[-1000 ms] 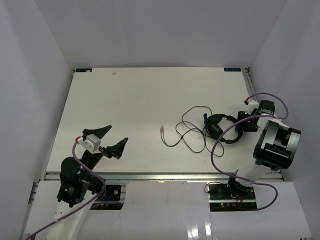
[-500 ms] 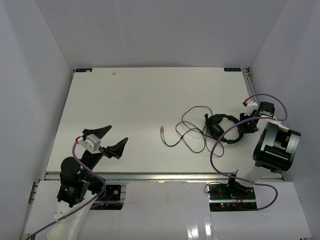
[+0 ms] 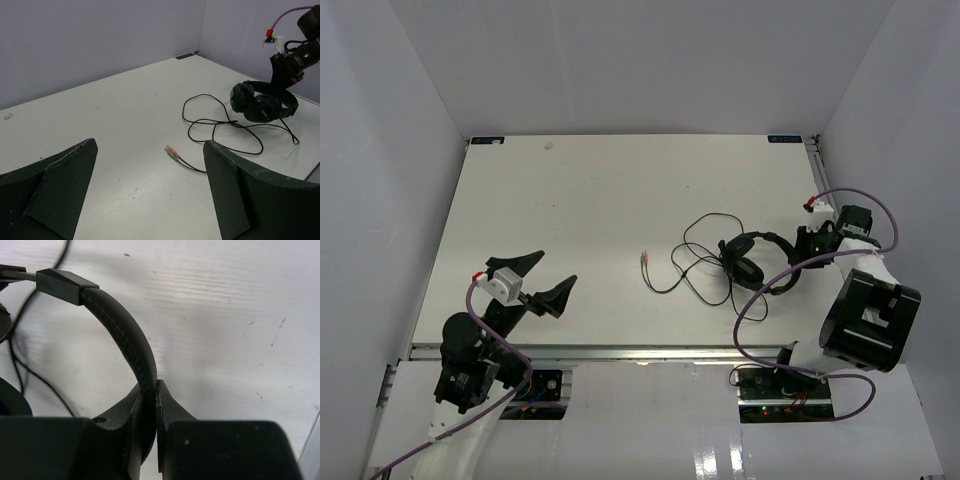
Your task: Wrap the headphones
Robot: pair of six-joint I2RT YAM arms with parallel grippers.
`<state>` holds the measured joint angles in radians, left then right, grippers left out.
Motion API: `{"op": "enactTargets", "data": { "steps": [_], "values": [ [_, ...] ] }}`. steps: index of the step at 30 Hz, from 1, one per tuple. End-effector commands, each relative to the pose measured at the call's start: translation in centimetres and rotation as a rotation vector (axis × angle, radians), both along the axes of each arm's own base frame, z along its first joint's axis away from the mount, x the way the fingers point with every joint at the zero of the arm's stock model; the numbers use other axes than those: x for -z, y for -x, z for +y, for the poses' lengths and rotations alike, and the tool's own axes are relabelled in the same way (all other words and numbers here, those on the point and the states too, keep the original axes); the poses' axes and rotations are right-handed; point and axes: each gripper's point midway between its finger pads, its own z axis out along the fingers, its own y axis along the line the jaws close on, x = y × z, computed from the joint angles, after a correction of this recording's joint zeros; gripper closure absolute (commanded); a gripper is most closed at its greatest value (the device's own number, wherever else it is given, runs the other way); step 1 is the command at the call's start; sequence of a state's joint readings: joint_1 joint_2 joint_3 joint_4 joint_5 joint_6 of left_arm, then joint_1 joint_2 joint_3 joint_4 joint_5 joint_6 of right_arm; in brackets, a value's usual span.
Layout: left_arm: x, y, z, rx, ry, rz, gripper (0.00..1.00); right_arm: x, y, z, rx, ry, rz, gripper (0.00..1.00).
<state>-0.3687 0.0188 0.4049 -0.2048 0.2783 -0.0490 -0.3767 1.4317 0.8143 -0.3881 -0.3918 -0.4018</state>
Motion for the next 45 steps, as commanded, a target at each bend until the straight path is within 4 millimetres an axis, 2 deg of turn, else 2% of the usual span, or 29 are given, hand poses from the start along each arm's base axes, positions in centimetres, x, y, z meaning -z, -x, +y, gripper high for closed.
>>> {"op": "enactTargets", "data": {
  "steps": [1,4,7,9,11,12,14,17,20,22,25,30,31,34,39,43,45],
  "values": [
    [-0.1,0.2,-1.2,0.067,-0.006,0.026,0.02,-5.0,0.5,3.0,-0.073,-0.087,-0.121,0.92],
    [0.0,0.2,-2.5,0.136,0.035,0.114,0.02,-8.0,1.1,4.0,-0.110,-0.040,-0.207,0.92],
    [-0.1,-0.2,-3.8,0.187,0.122,0.274,0.02,-10.2,1.5,4.8,-0.138,0.013,-0.266,0.92],
    [0.3,-0.5,-5.3,0.256,0.185,0.425,0.02,-12.3,1.7,5.3,-0.151,0.078,-0.339,0.92],
    [-0.3,-0.5,-6.2,0.303,0.237,0.468,0.02,-13.8,1.6,5.6,-0.148,0.123,-0.387,0.92],
    [0.0,-0.5,-6.6,0.324,0.265,0.515,0.02,-14.7,1.6,5.8,-0.150,0.152,-0.413,0.92],
    [0.2,-0.5,-7.2,0.355,0.292,0.552,0.02,-16.1,1.5,6.9,-0.175,0.185,-0.452,0.92],
    [0.9,-0.5,-7.7,0.372,0.296,0.585,0.02,-18.2,1.1,7.1,-0.145,0.225,-0.505,0.92],
    [1.5,-0.3,-8.2,0.387,0.303,0.597,0.02,-20.0,0.5,7.4,-0.122,0.223,-0.539,0.92],
    [1.7,0.1,-9.0,0.417,0.301,0.592,0.02,-21.1,-0.1,8.5,-0.121,0.191,-0.551,0.92],
    [2.5,0.7,-11.0,0.444,0.289,0.598,0.02,-22.1,-0.9,9.5,-0.100,0.135,-0.559,0.92],
    [3.3,2.2,-16.5,0.478,0.214,0.547,0.02,-23.4,-2.3,10.6,-0.057,0.061,-0.576,0.92],
    [4.1,1.5,-17.2,0.444,0.194,0.552,0.02,-23.5,-2.4,10.6,-0.042,0.048,-0.572,0.92],
    [3.5,1.2,-19.7,0.453,0.181,0.463,0.02,-23.5,-2.7,10.6,-0.003,0.017,-0.557,0.92],
    [4.9,-0.4,-22.7,0.418,0.130,0.387,0.02,-23.8,-2.3,11.5,0.028,-0.075,-0.543,0.92],
    [6.8,-1.1,-24.4,0.402,0.075,0.363,0.02,-23.7,-2.0,11.9,0.042,-0.116,-0.520,0.92],
    [6.6,-1.1,-24.8,0.409,0.078,0.327,0.02,-24.2,-1.9,12.2,0.039,-0.142,-0.522,0.92]
  ]
}}
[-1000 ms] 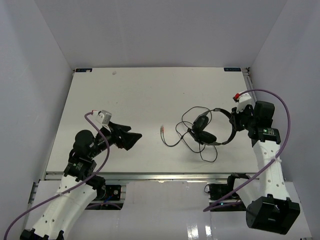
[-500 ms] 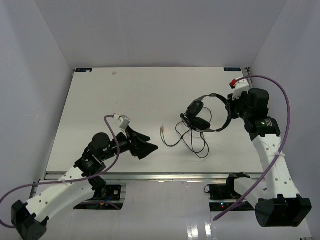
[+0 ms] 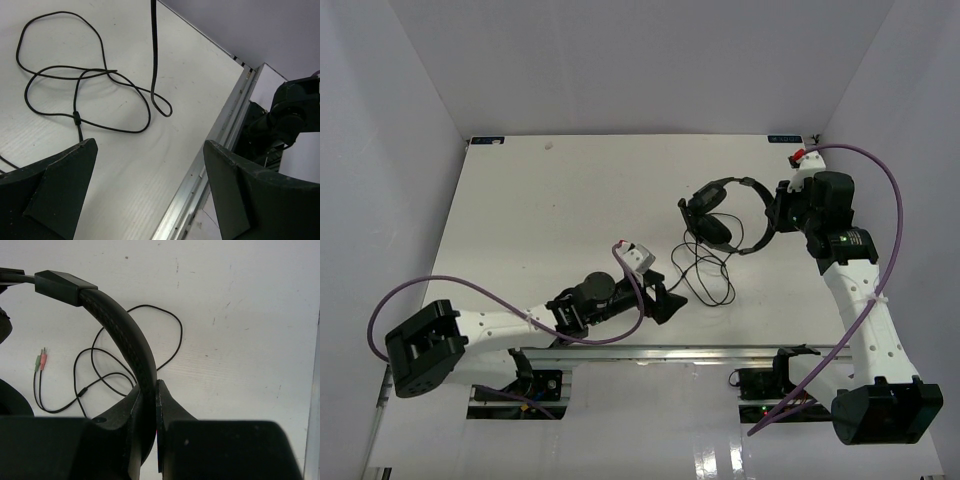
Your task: Wrap the headphones
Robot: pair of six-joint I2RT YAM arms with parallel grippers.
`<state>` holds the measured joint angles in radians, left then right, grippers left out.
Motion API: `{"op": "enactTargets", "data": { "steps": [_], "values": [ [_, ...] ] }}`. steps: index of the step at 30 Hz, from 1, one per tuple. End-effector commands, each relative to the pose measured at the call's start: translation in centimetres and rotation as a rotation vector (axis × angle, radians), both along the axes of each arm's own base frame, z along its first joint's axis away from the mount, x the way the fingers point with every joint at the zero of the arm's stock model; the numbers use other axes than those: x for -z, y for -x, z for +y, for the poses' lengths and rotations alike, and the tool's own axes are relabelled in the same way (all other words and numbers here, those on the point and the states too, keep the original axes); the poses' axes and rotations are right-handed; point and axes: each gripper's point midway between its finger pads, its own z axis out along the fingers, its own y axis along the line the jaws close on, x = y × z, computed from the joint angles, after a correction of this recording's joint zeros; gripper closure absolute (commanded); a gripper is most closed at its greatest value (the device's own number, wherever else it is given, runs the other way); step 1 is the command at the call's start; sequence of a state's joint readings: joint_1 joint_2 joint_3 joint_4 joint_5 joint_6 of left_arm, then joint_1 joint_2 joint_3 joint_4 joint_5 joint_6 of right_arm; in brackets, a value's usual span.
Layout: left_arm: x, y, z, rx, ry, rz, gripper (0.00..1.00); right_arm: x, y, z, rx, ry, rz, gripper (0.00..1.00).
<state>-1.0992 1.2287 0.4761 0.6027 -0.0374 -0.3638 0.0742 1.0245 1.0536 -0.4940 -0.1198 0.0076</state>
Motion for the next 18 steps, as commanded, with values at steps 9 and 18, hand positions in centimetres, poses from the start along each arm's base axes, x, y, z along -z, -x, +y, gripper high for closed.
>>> {"op": "enactTargets", "data": {
  "steps": [9,18],
  "values": [
    [-3.1,-1.5,-3.9,0.016,0.173,-0.293,0.02,-8.1,-0.6,3.0,-0.071,-0.203,-0.114,0.92],
    [-2.7,-2.8,-9.0,0.077,0.181,-0.396,0.02,-9.7,-0.5,3.5,-0.081,-0.243,-0.132,0.92]
  ]
}}
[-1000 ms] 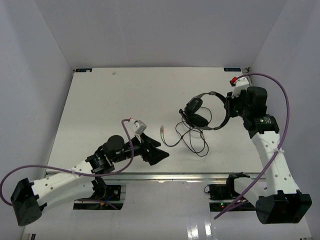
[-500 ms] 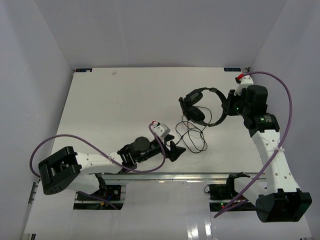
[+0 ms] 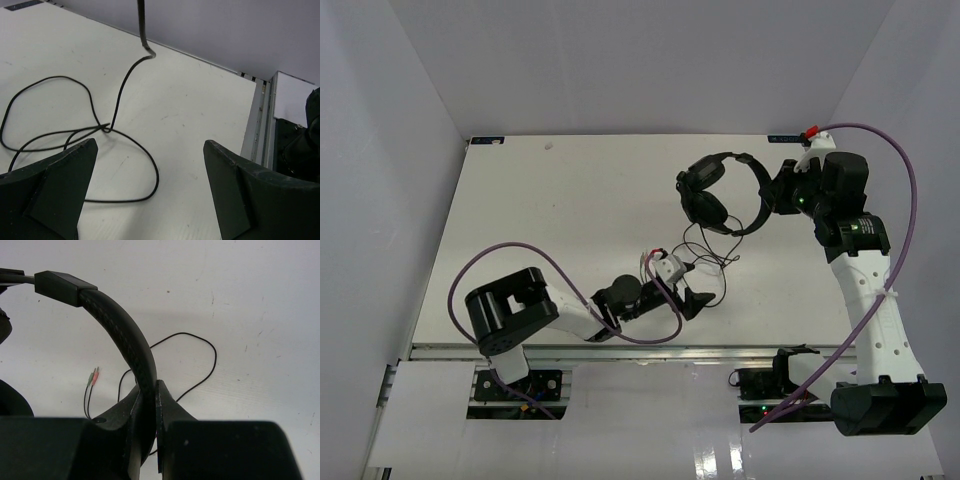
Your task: Wrap the headphones
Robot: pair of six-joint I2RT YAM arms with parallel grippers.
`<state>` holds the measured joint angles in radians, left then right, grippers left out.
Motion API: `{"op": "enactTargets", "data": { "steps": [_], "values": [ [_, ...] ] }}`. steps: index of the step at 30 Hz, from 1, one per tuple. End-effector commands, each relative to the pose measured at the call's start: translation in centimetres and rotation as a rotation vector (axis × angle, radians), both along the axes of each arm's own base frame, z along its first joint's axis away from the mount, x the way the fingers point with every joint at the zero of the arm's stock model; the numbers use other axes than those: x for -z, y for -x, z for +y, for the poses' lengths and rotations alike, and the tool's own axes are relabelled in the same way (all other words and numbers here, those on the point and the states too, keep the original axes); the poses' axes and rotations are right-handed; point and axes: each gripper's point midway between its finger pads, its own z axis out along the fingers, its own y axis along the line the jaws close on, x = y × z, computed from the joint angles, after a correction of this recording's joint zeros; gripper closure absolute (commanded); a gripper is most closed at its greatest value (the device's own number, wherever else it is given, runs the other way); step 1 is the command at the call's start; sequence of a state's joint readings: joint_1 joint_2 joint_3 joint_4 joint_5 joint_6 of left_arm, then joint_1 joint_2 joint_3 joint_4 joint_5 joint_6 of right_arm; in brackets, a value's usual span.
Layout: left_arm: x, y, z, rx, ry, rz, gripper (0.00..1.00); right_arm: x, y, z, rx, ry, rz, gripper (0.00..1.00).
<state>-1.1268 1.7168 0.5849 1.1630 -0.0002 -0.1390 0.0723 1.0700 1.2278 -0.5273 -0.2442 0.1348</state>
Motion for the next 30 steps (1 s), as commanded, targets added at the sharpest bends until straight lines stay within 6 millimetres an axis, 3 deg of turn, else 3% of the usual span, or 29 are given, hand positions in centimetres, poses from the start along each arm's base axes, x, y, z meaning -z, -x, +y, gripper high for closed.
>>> {"op": "enactTargets", "data": {
  "steps": [1,13,18,21,27,30],
  "values": [
    [-4.5,-0.7,-2.2,0.015,0.135,-0.115,0.02,-4.0,0.1,0.9,-0.025,-0.076,-0.084,0.92],
    [-7.2,-3.1,-4.5,-0.055,0.231,-0.209,0.05,-6.4,0.6,1.7,-0.060,-0.119,-0.111,0.92],
    [-7.1,-4.8,-6.1,-0.103,0.222,-0.210,0.13,-7.2,1.0,2.0,-0.080,-0.141,-0.122,0.92],
    [-6.7,-5.2,-5.3,-0.139,0.223,-0.212,0.15,-8.1,1.6,2.0,-0.084,-0.144,-0.143,0.92],
    [-6.1,-2.7,-2.7,-0.079,0.223,-0.209,0.18,-8.8,2.2,2.0,-0.092,-0.147,-0.167,0.92],
    [-4.3,-1.0,-1.9,-0.027,0.171,-0.203,0.19,-8.8,2.4,2.0,-0.095,-0.151,-0.165,0.92]
  ]
}}
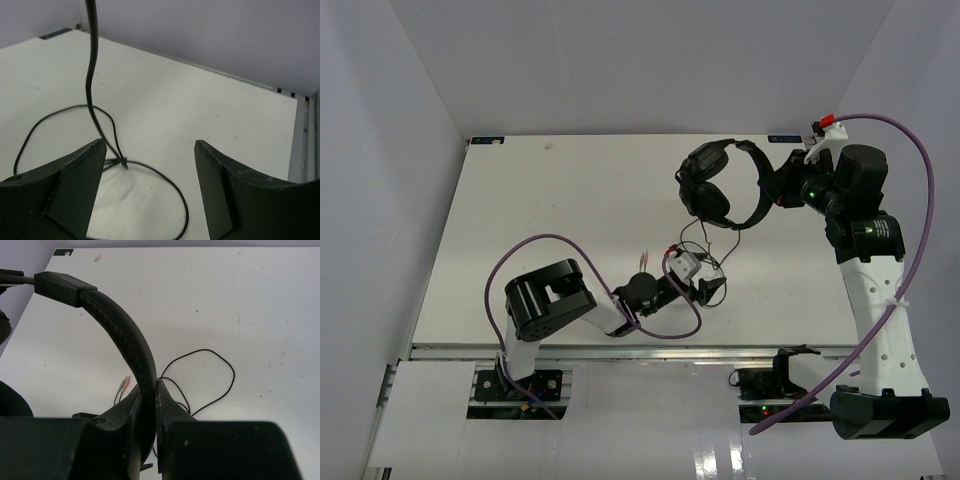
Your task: Wrap the headphones
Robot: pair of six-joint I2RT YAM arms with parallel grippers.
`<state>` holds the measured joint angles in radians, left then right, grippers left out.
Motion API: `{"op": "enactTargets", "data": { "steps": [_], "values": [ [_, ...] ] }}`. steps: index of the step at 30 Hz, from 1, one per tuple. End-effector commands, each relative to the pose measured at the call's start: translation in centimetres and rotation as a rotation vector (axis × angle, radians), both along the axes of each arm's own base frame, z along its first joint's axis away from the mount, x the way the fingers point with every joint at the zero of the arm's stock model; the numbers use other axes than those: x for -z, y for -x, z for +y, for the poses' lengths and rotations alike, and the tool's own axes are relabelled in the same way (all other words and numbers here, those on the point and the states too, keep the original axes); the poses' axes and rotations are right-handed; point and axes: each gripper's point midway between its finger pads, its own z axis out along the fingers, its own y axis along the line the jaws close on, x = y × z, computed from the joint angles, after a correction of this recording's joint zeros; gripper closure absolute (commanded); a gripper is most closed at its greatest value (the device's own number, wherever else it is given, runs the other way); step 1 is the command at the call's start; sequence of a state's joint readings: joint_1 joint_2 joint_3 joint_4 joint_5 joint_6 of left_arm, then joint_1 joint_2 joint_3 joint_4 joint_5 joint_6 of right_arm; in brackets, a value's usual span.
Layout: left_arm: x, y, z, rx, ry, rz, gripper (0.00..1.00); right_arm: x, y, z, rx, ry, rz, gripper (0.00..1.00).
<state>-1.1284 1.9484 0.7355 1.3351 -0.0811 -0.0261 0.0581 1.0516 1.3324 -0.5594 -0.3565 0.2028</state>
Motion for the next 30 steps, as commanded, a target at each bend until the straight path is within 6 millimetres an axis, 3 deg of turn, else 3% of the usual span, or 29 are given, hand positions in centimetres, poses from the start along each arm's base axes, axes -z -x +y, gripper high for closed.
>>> {"op": "enactTargets", "data": {
  "steps": [1,5,11,17,21,23,27,30],
  "values": [
    [-4.5,2.9,1.5,0.082,0.116,-0.081,0.19,-4.1,1.0,0.5,-0.025,-0.048,-0.107,0.92],
    [-4.0,2.7,2.6,0.034,0.107,-0.077,0.18,-4.1,1.3,0.7,-0.037,-0.056,-0.108,0.92],
    [-4.3,-1.3,2.9,-0.116,0.092,-0.092,0.14,-4.7,2.3,1.1,-0.064,-0.066,-0.122,0.92],
    [-4.9,-4.0,0.9,-0.115,0.090,-0.096,0.14,-5.5,3.0,1.3,-0.082,-0.076,-0.140,0.92],
    [-5.4,-4.3,-0.8,-0.054,0.095,-0.105,0.19,-5.6,3.1,1.4,-0.087,-0.081,-0.143,0.92],
    [-5.3,-4.0,-1.8,-0.014,0.088,-0.105,0.27,-5.7,3.1,1.4,-0.086,-0.080,-0.145,0.92],
    [-5.0,-3.7,-1.9,0.007,0.112,-0.068,0.63,-5.9,3.0,1.2,-0.079,-0.079,-0.149,0.92],
    [-4.1,-2.5,-1.3,0.048,0.115,-0.048,0.82,-6.3,2.9,1.1,-0.075,-0.080,-0.154,0.92]
  ]
}}
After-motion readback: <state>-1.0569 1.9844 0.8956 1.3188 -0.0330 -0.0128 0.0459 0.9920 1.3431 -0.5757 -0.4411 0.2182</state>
